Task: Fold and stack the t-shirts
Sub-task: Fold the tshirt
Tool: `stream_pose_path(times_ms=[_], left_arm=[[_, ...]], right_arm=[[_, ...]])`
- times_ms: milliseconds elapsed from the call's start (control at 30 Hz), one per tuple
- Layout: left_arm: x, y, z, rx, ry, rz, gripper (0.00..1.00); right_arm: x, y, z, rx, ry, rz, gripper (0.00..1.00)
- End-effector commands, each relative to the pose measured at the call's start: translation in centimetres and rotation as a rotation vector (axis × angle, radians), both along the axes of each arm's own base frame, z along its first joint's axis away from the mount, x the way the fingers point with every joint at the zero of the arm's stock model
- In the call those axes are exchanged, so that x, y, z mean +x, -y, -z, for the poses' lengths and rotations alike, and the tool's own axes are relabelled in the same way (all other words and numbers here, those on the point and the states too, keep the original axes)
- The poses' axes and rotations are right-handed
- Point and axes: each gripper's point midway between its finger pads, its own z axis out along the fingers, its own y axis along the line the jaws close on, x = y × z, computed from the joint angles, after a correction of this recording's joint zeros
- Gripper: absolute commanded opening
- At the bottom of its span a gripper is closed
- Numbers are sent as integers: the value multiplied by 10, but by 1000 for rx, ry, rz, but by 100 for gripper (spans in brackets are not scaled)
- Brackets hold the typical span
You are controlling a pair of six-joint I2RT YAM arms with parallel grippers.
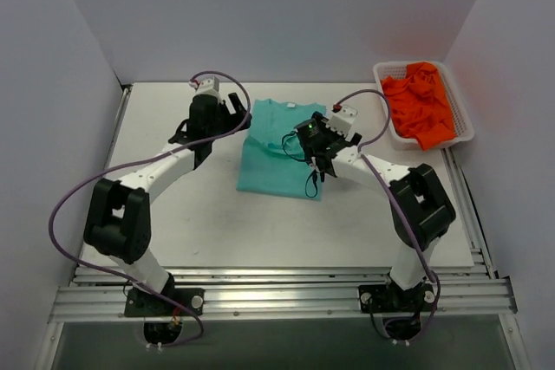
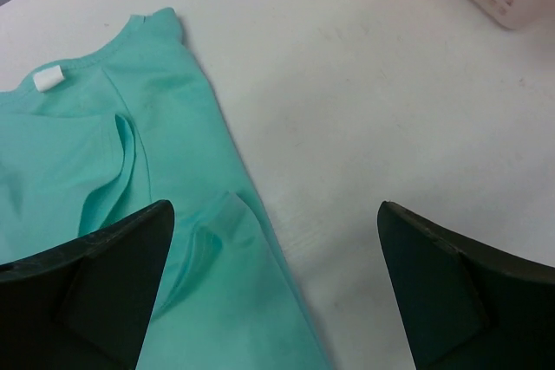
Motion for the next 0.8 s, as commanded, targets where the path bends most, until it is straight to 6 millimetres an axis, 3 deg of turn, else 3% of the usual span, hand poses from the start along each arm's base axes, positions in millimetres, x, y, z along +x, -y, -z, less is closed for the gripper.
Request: stream_pose_path(times_ms=[0, 33, 67, 133, 167, 267, 333, 433, 600, 767], left_arm=[[-35, -23, 5, -32, -3, -107, 91], [-47, -22, 1, -55, 4, -120, 91], [-62, -30, 28, -28, -33, -148, 91], [-79, -31, 36, -45, -45, -170, 90], [-93, -37, 59, -31, -86, -179, 89], [-113, -30, 71, -78, -94, -171, 88], [-130, -24, 86, -84, -106, -161, 86], [-140, -19, 103, -77, -126, -152, 86], [-144, -10, 126, -82, -176, -137, 85], [-137, -5, 131, -92, -176, -135, 84]], right_arm=[[-36, -2, 3, 81, 30, -28, 100], [-44, -18, 5, 119, 55, -68, 100], [-63, -17, 19, 113, 33, -89, 100], [-82, -34, 26, 127, 38, -131, 100], [-95, -33, 39, 113, 14, -144, 100], [-117, -49, 57, 144, -10, -205, 100], [-130, -50, 75, 163, -34, -227, 99], [-140, -49, 92, 154, -60, -235, 99], [-139, -50, 100, 129, -76, -234, 98], [-136, -51, 108, 109, -89, -232, 98]])
